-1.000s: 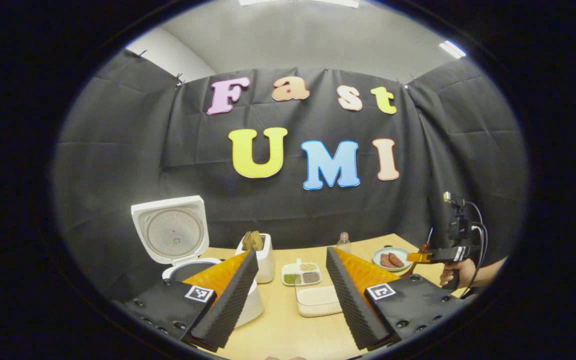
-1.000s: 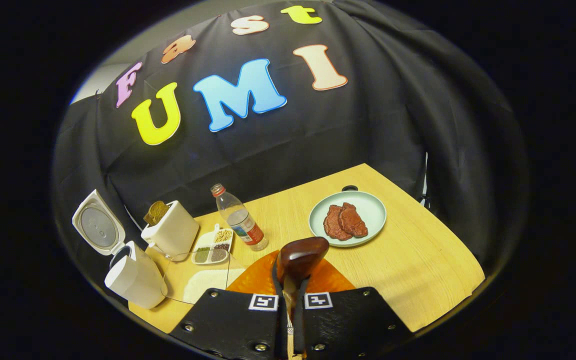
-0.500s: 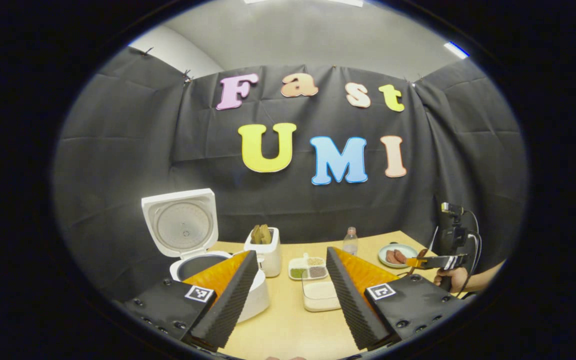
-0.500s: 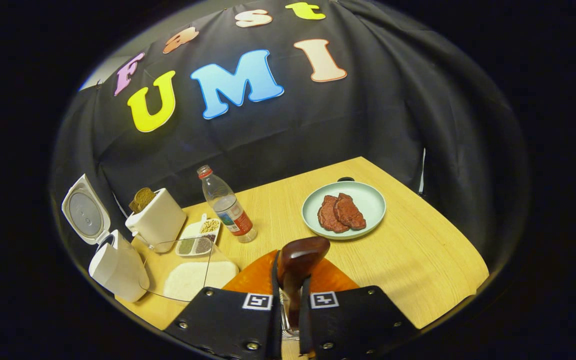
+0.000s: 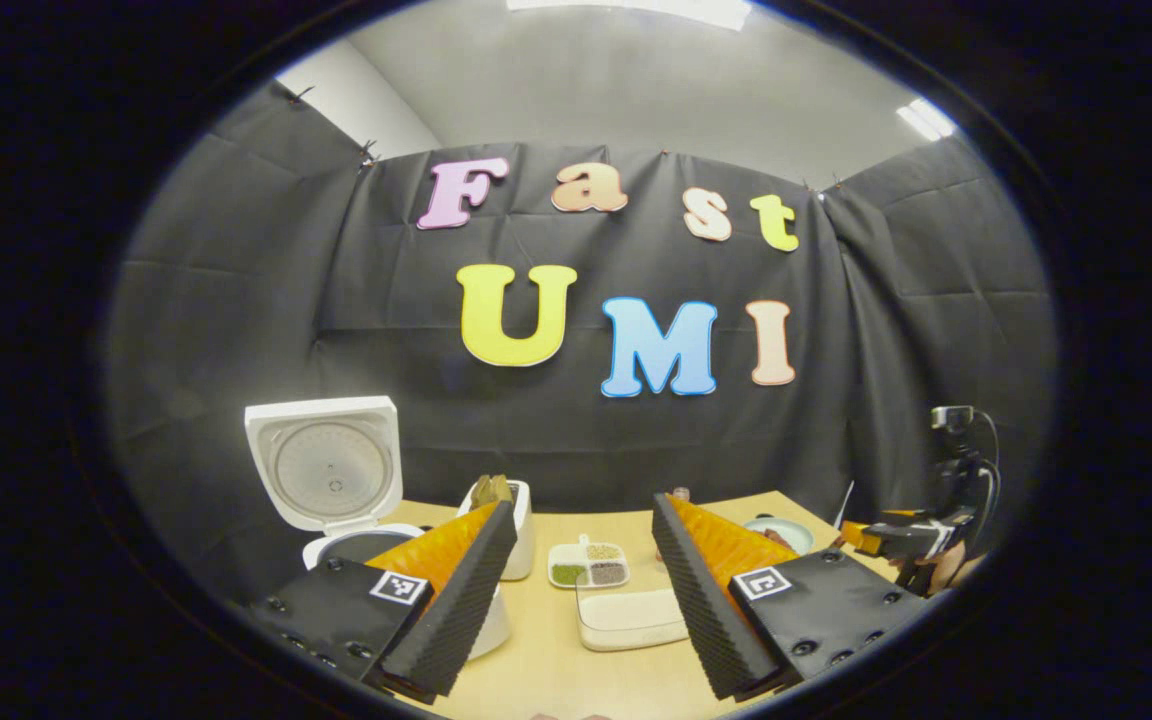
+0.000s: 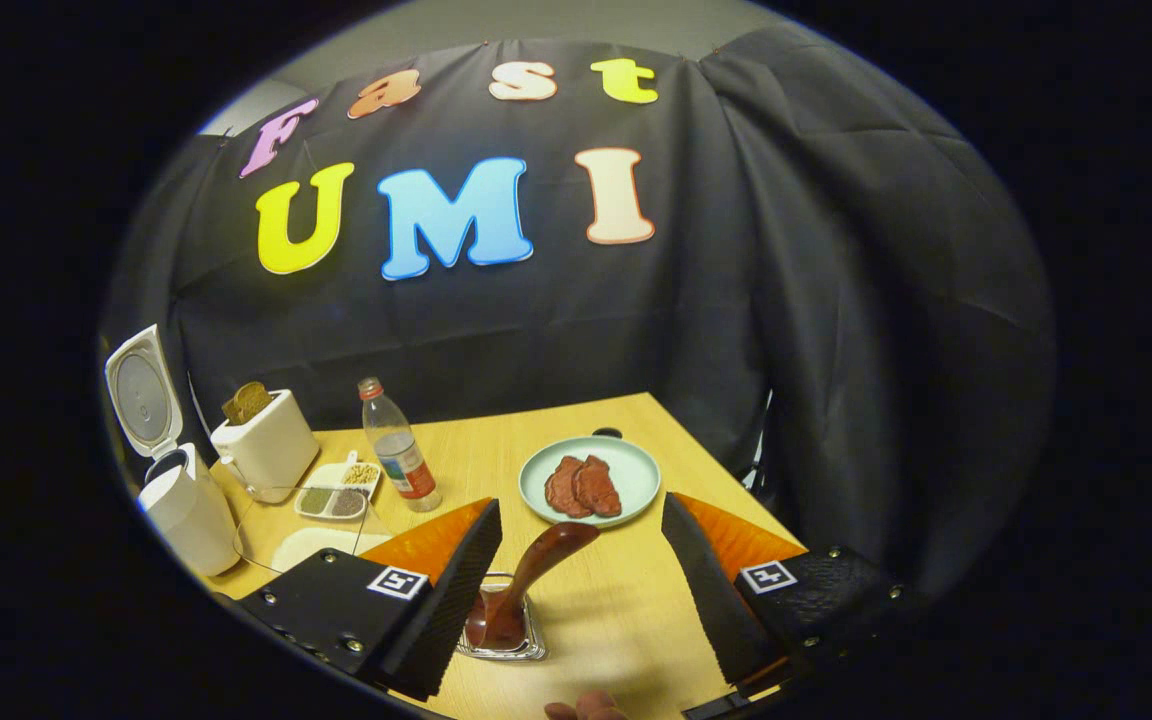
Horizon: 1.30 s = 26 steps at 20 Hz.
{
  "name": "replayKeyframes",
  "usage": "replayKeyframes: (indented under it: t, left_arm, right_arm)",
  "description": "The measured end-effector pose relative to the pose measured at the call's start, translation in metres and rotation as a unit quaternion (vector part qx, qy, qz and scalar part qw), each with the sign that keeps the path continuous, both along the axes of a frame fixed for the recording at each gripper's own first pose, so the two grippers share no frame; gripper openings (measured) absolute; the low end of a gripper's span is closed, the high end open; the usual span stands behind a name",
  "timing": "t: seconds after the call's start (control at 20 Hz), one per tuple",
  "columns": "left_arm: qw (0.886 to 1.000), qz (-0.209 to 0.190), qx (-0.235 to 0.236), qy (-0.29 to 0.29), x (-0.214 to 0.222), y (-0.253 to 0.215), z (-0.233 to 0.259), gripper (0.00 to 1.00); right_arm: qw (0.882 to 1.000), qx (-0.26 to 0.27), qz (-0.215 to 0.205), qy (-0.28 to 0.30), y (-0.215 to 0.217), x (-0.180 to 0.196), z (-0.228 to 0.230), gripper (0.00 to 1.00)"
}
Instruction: Close the left gripper, press the button to open the rice cooker; take a wooden spoon from the chopstick holder with the right hand, scoop a spoonful of rice and pour it into the rice cooker, then put the wooden spoon back into the chopstick holder.
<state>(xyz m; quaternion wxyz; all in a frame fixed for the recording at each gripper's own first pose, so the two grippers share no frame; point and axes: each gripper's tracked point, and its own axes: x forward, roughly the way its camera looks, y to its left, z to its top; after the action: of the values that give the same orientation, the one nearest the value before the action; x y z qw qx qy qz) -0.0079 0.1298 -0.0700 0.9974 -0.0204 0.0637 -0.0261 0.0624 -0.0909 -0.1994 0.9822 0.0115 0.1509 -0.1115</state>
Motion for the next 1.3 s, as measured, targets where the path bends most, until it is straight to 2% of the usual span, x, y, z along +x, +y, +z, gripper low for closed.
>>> replayKeyframes:
  t: [0.25, 0.55, 0.6, 0.65, 0.7, 0.75, 0.95, 1.1, 1.2, 1.25, 1.3]
  left_arm:
    - [0.999, 0.011, 0.012, -0.030, 0.026, 0.033, 0.025, 0.95]
    - [0.998, 0.050, -0.018, -0.032, 0.058, 0.096, 0.046, 0.92]
    - [0.998, 0.055, -0.019, -0.033, 0.063, 0.110, 0.049, 0.95]
    - [0.998, 0.058, -0.020, -0.033, 0.068, 0.122, 0.053, 0.98]
    - [0.997, 0.061, -0.019, -0.034, 0.075, 0.134, 0.055, 0.92]
    - [0.997, 0.066, -0.017, -0.037, 0.081, 0.147, 0.059, 0.95]
    - [0.995, 0.084, 0.014, -0.053, 0.107, 0.194, 0.079, 0.93]
    - [0.992, 0.109, 0.010, -0.057, 0.131, 0.228, 0.088, 0.95]
    - [0.989, 0.136, 0.008, -0.052, 0.151, 0.257, 0.090, 0.93]
    - [0.987, 0.150, 0.012, -0.050, 0.159, 0.274, 0.090, 0.97]
    - [0.985, 0.166, 0.013, -0.047, 0.168, 0.291, 0.088, 0.97]
  right_arm:
    - [0.998, -0.009, 0.013, -0.058, 0.011, -0.010, 0.066, 0.98]
    - [0.993, 0.040, 0.057, -0.098, 0.057, 0.003, 0.116, 0.98]
    - [0.992, 0.041, 0.063, -0.105, 0.061, 0.005, 0.125, 0.93]
    - [0.990, 0.041, 0.069, -0.115, 0.065, 0.006, 0.134, 0.98]
    - [0.989, 0.038, 0.071, -0.125, 0.068, 0.007, 0.143, 0.93]
    - [0.988, 0.035, 0.077, -0.128, 0.071, 0.007, 0.148, 0.98]
    - [0.988, 0.011, 0.084, -0.131, 0.077, 0.012, 0.162, 0.98]
    - [0.989, 0.003, 0.090, -0.121, 0.082, 0.015, 0.155, 0.98]
    - [0.990, 0.001, 0.096, -0.107, 0.086, 0.015, 0.145, 0.98]
    - [0.991, 0.000, 0.094, -0.100, 0.084, 0.016, 0.140, 0.98]
    - [0.991, 0.001, 0.092, -0.094, 0.085, 0.017, 0.136, 0.98]
